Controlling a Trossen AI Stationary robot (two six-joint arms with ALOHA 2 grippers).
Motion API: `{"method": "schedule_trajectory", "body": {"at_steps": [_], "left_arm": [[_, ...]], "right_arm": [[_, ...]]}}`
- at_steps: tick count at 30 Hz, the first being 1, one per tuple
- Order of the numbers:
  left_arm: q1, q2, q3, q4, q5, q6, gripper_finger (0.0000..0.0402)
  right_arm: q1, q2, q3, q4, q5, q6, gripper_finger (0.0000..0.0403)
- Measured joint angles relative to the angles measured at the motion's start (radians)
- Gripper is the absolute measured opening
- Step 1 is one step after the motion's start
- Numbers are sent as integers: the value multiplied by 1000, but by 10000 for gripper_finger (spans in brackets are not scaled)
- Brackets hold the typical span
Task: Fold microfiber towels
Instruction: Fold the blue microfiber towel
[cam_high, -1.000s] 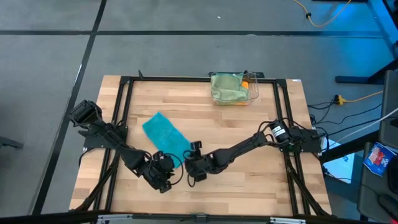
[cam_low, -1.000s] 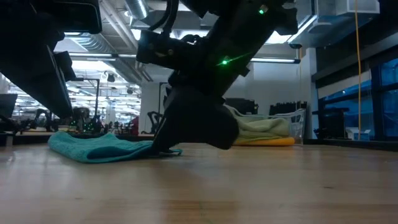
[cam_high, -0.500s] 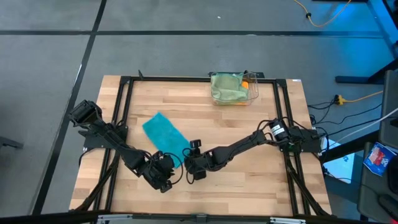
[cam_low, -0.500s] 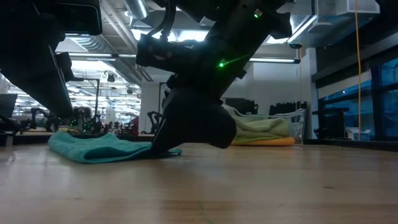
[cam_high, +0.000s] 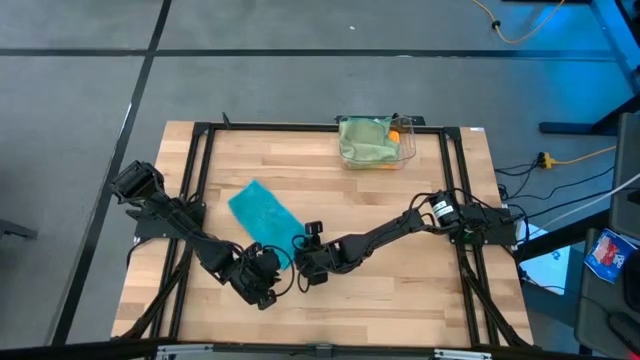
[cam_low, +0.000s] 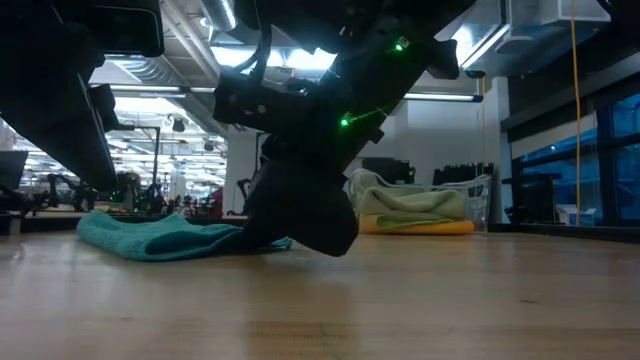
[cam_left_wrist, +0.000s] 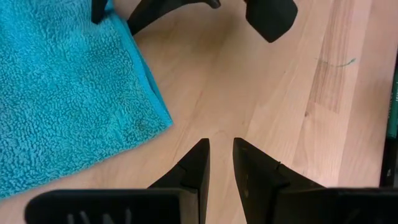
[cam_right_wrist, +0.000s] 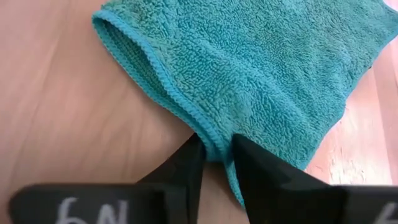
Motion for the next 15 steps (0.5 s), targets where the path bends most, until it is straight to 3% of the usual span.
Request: {"method": "schedule_trajectory", "body": {"at_steps": [7, 15], "left_arm": [[0, 0, 0, 0, 0, 7, 64], [-5, 0, 0, 0, 1, 6, 64]], "right_arm": [[-1, -1, 5, -19, -22, 4, 18], [3, -2, 178, -271, -18, 56, 7]]}}
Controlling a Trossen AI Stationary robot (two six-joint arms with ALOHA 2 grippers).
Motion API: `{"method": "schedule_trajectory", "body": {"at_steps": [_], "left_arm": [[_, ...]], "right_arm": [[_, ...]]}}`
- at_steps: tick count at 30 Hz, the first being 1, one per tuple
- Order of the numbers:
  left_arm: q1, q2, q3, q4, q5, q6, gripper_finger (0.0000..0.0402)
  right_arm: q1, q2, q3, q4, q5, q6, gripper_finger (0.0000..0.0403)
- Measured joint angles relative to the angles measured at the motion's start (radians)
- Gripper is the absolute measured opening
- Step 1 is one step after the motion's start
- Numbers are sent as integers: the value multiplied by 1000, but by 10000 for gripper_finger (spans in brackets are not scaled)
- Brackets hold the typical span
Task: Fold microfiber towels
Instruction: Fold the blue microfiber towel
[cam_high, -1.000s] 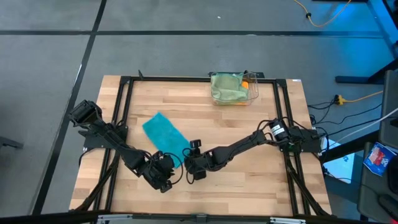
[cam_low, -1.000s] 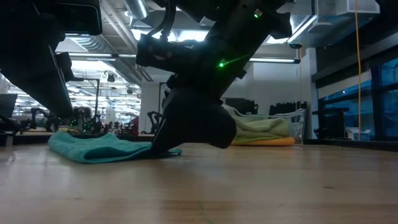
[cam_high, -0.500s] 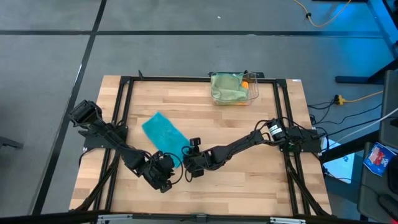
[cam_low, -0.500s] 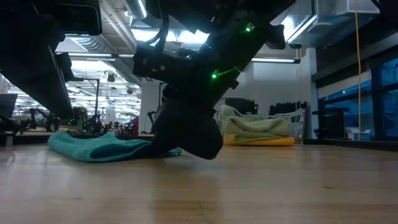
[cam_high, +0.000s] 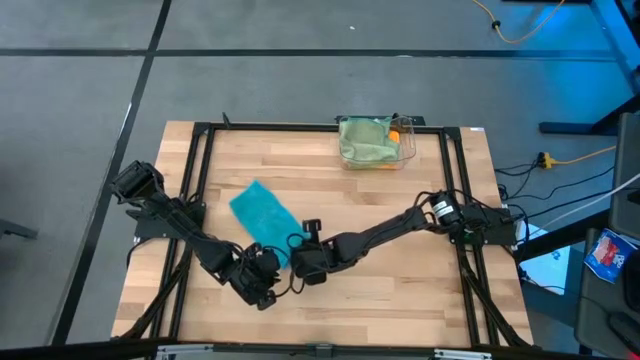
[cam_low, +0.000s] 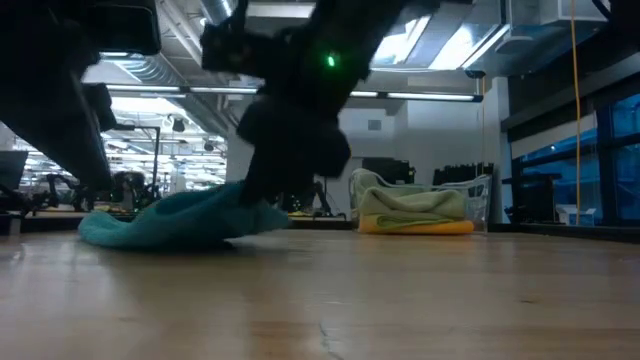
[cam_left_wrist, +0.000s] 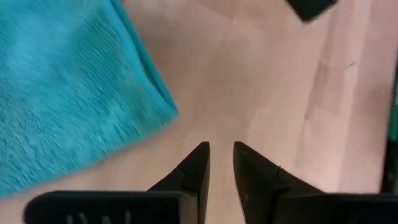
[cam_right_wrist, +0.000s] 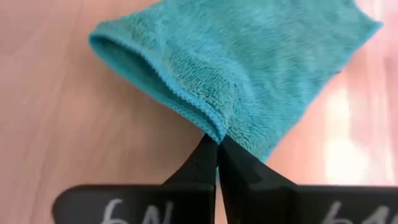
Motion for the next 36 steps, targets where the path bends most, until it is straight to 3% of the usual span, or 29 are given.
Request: {"method": "schedule_trajectory", "body": {"at_steps": [6, 10, 19, 27, 32, 36], "left_arm": [[-65, -12, 10, 6, 3, -41, 64], [-140, -21, 45, 8, -24, -57, 62], [-261, -21, 125, 0, -77, -52, 45], [-286, -22, 174, -54, -92, -51, 44], [-285, -22, 176, -85, -99, -51, 43], [-285, -22, 176, -106, -98, -50, 43]], "right_arm": [[-1, -2, 119, -172, -1, 3, 5], [6, -3, 159, -258, -74, 36, 4], [80, -3, 236, -523, -224, 296, 4], [161, -3, 423, -763, -213, 414, 3], [169, -3, 566, -836, -79, 367, 3], [121, -3, 594, -817, -58, 282, 3]]}}
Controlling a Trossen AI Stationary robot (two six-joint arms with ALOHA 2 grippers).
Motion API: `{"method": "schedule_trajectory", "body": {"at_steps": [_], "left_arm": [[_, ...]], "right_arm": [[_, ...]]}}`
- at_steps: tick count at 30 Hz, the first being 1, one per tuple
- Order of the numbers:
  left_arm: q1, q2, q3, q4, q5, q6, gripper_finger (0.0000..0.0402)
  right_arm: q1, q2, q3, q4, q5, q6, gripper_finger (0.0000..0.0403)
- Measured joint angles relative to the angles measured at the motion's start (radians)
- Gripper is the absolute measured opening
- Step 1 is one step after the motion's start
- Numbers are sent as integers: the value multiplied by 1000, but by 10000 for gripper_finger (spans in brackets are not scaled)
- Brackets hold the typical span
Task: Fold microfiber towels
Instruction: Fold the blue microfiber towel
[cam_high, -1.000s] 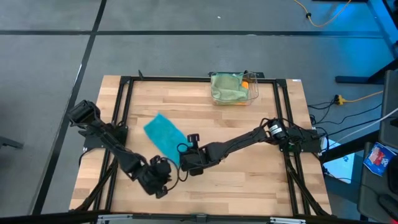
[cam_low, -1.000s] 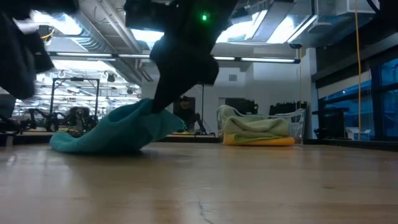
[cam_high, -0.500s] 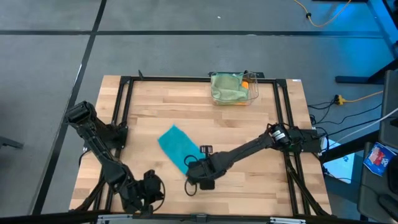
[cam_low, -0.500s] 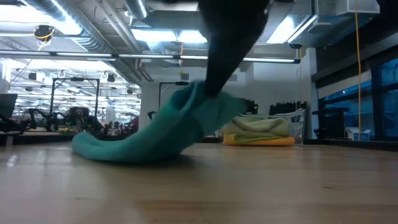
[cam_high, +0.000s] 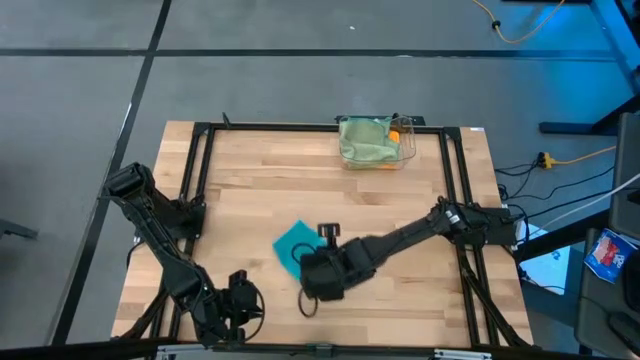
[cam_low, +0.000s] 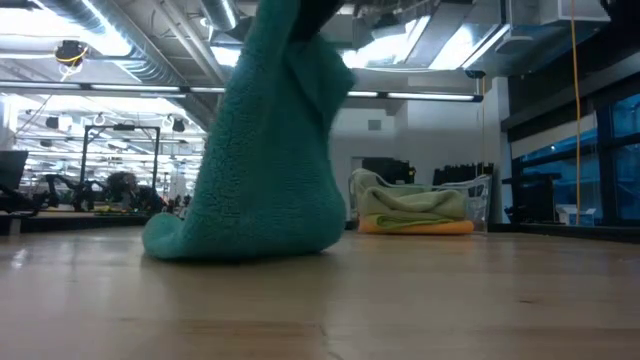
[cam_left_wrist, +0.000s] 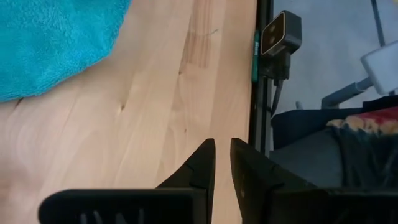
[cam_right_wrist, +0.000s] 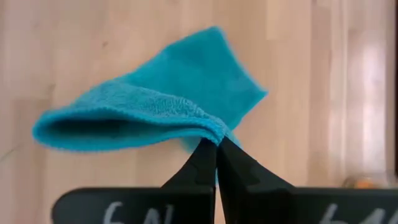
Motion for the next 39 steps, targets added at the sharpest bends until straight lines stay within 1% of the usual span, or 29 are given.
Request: {"method": "schedule_trajectory", "body": {"at_steps": [3, 7, 9, 17, 20, 23, 27, 31, 34, 39], "left_arm": [[0, 0, 0, -4, 0, 0, 43], [0, 0, 0, -7, 0, 0, 43], [0, 0, 0, -12, 0, 0, 43], [0, 0, 0, -53, 1, 1, 43], [0, 0, 0, -52, -3, 0, 43], [0, 0, 0, -52, -5, 0, 43], [0, 0, 0, -51, -5, 0, 43], [0, 0, 0, -51, -6, 0, 43], [0, 0, 0, -51, -6, 0, 43], [0, 0, 0, -51, -6, 0, 43]], "right_arm": [[-57, 0, -23, 53, -20, -41, 2], [-140, 0, -89, 124, -113, -78, 2], [-174, 0, -117, 147, -142, -77, 2], [-242, 0, -156, 184, -237, -94, 4], [-252, 0, -156, 242, -243, -100, 20], [-258, 0, -156, 282, -243, -103, 48], [-261, 0, -156, 254, -243, -103, 87], [-262, 0, -156, 243, -238, -103, 117], [-262, 1, -144, 224, -238, -101, 130], [-245, 2, -68, 96, -233, -72, 134]]}}
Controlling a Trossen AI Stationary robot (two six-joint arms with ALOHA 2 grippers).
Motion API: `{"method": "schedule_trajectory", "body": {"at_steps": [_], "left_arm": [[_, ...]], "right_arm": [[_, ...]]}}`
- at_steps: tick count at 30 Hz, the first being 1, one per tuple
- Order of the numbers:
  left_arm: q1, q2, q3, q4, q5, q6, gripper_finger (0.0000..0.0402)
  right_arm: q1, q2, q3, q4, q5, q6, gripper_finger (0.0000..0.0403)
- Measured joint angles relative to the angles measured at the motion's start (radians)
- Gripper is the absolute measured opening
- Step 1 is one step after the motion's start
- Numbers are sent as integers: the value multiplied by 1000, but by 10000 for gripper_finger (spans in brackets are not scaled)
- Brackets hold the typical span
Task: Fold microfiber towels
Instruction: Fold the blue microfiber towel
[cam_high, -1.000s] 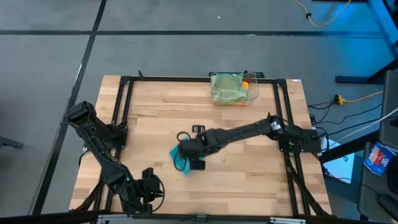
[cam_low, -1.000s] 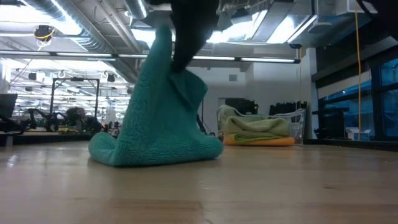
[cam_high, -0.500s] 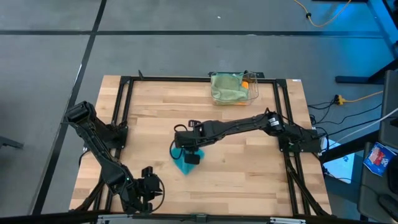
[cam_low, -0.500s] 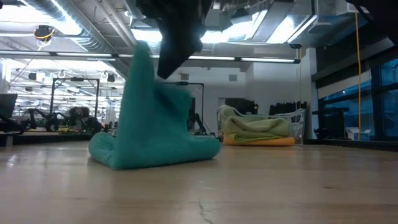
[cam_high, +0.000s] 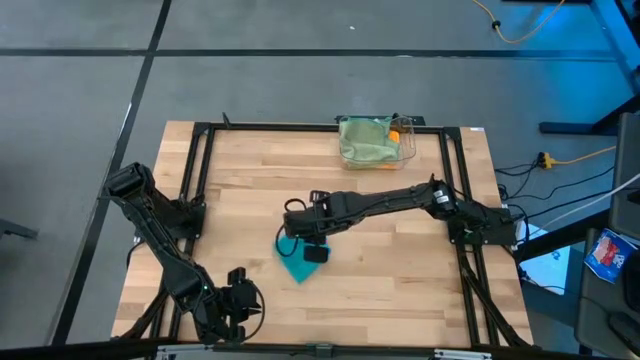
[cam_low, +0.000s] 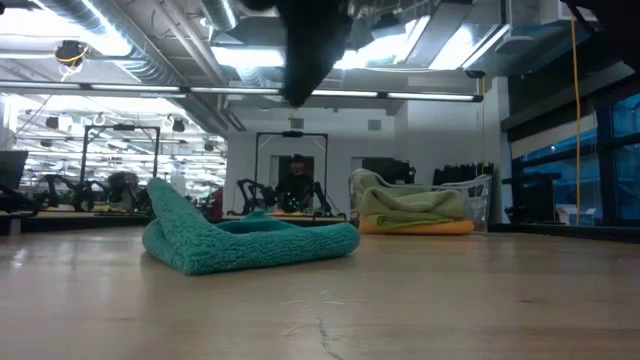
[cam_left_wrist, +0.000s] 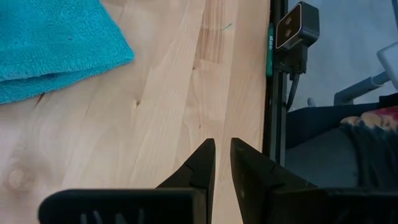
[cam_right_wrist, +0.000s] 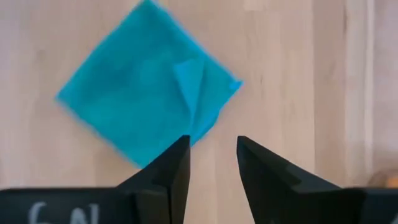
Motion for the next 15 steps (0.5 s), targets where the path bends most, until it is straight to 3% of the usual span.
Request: {"method": "schedule_trajectory", "body": {"at_steps": [4, 7, 11, 15], "left_arm": [[0, 0, 0, 0, -20, 0, 43], [0, 0, 0, 0, -41, 0, 43], [0, 0, 0, 1, -50, -2, 43], [1, 0, 0, 0, -109, -1, 43]], "right_arm": [[49, -1, 54, -131, 0, -7, 134], [85, -1, 72, -336, -1, -85, 135], [104, -25, 25, -334, 16, -160, 135], [104, -57, 1, -341, 35, -136, 135]]}}
